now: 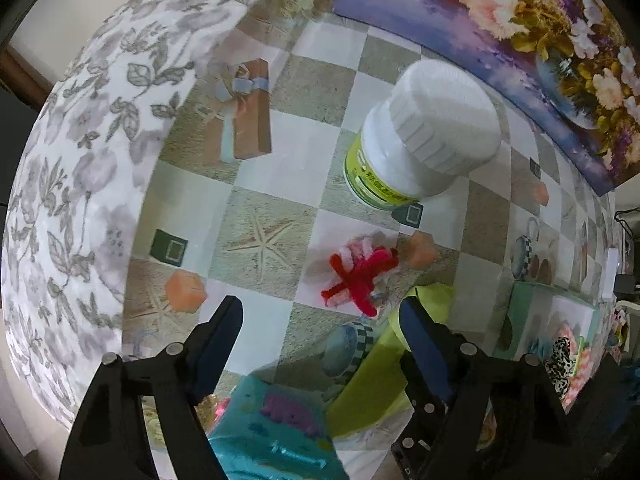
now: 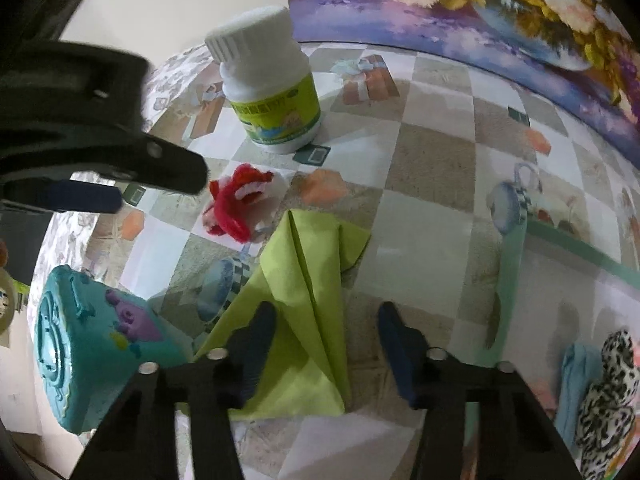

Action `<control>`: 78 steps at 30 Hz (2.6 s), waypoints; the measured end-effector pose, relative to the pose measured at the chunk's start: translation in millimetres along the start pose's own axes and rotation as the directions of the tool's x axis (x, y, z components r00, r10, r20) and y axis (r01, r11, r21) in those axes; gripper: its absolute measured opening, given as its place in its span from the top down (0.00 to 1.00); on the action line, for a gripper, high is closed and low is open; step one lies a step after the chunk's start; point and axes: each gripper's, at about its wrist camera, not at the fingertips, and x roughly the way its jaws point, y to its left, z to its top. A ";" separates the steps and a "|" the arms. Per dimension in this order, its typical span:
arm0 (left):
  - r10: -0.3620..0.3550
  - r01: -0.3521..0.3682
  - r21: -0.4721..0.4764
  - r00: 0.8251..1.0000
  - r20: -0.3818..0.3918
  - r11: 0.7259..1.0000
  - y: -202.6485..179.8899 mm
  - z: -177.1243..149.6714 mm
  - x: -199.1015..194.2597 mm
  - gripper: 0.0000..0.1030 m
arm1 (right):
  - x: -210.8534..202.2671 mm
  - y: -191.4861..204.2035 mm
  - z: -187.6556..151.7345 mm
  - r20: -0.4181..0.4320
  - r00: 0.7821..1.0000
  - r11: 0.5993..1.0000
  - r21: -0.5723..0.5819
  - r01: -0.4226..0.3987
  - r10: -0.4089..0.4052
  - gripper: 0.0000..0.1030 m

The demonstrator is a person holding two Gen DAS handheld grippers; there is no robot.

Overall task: Organize soft objects
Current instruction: 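Grasp the red fuzzy scrunchie with the left gripper while the right gripper grasps the lime-green cloth, then lift the red scrunchie and lime-green cloth and carry both over the tray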

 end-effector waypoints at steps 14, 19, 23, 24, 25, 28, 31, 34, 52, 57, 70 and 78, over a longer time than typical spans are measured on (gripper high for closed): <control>0.028 -0.027 0.020 0.998 -0.049 0.999 -32.0 15.8 31.7 0.46 | 1.1 -27.9 3.1 0.015 1.000 0.999 0.034 -0.011 0.010 0.89; 0.056 -0.056 0.014 0.997 -0.055 0.998 -41.6 18.5 45.2 0.60 | 0.1 -48.9 1.6 0.019 1.000 0.996 0.084 -0.026 0.025 0.90; 0.089 -0.089 0.024 0.995 -0.038 0.996 -50.8 16.8 51.4 0.68 | 0.7 -60.4 1.9 0.021 0.999 0.994 0.105 -0.028 0.026 0.90; 0.093 -0.092 0.026 0.995 -0.036 0.995 -52.4 16.1 52.3 0.69 | 1.4 -61.1 2.6 0.021 0.999 0.994 0.107 -0.028 0.026 0.90; 0.097 -0.096 0.029 0.995 -0.034 0.995 -53.9 15.6 52.5 0.70 | 1.6 -63.4 2.7 0.022 0.999 0.993 0.112 -0.032 0.030 0.90; 0.106 -0.106 0.029 0.994 -0.023 0.994 -57.1 13.5 54.3 0.72 | 1.8 -68.1 4.2 0.021 0.999 0.992 0.120 -0.041 0.038 0.91; 0.105 -0.105 0.018 0.994 -0.017 0.994 -58.8 7.8 53.3 0.74 | 0.9 -63.2 3.2 0.021 0.999 0.992 0.122 -0.046 0.044 0.92; 0.092 -0.092 -0.002 0.996 -0.007 0.996 -57.2 1.4 49.3 0.75 | -2.7 -64.9 3.0 0.024 0.998 0.990 0.125 -0.061 0.059 0.93; 0.008 0.007 -0.084 0.983 0.181 0.996 -32.0 -47.7 -18.1 0.75 | -58.4 -68.5 -2.9 0.136 0.951 0.925 0.228 -0.303 0.278 0.94; -0.003 0.023 -0.074 0.966 0.258 0.997 -29.3 -52.8 -55.1 0.75 | -80.9 -74.6 -8.4 0.180 0.933 0.905 0.242 -0.349 0.312 0.94; -0.110 0.114 0.018 0.889 0.445 0.993 -71.4 -104.9 -135.9 0.75 | -173.1 -90.6 -24.5 0.351 0.902 0.913 0.225 -0.341 0.251 0.94; -0.186 0.173 0.073 0.849 0.495 0.982 -96.4 -148.2 -147.3 0.75 | -223.9 -104.1 -44.8 0.442 0.878 0.922 0.233 -0.310 0.184 0.94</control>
